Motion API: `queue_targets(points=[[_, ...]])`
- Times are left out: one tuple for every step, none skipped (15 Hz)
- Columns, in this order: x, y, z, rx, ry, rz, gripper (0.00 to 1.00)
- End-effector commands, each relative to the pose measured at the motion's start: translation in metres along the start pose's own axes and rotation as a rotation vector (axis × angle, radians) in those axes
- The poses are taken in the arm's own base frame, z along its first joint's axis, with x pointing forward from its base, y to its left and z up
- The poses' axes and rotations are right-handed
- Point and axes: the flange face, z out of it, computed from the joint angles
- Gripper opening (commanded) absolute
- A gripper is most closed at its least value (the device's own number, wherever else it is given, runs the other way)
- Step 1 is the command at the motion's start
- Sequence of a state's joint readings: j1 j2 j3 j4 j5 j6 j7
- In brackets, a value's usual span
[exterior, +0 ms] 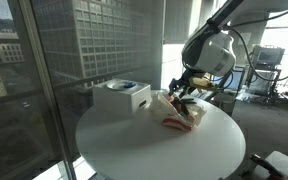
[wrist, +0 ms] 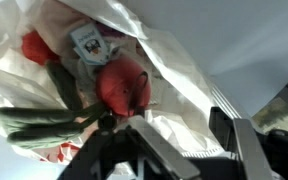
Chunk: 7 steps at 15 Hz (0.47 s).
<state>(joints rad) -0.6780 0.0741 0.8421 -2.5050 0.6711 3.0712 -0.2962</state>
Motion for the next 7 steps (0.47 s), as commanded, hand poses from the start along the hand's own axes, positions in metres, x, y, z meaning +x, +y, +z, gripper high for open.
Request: queue_targets(points=[[-0.027,0.011,-0.046,-0.139,0.034,0.006,0.99],[-0.036,0.023,-0.045,-0.209,0.009,-0.001,1.0],[-0.039,0.03,-0.052,-0.26,-0.011,0.0,1.0],[-0.039,0.031,-0.057,-0.315,-0.02,-0.002,1.0],[-0.037,0.031,-0.06,-0.368,-0.024,-0.005,1.0],[-0.034,0.03,-0.063,-0.419,-0.031,-0.013,1.0],[-0.033,0.032,-0.047,-0.303,-0.048,-0.012,1.0]])
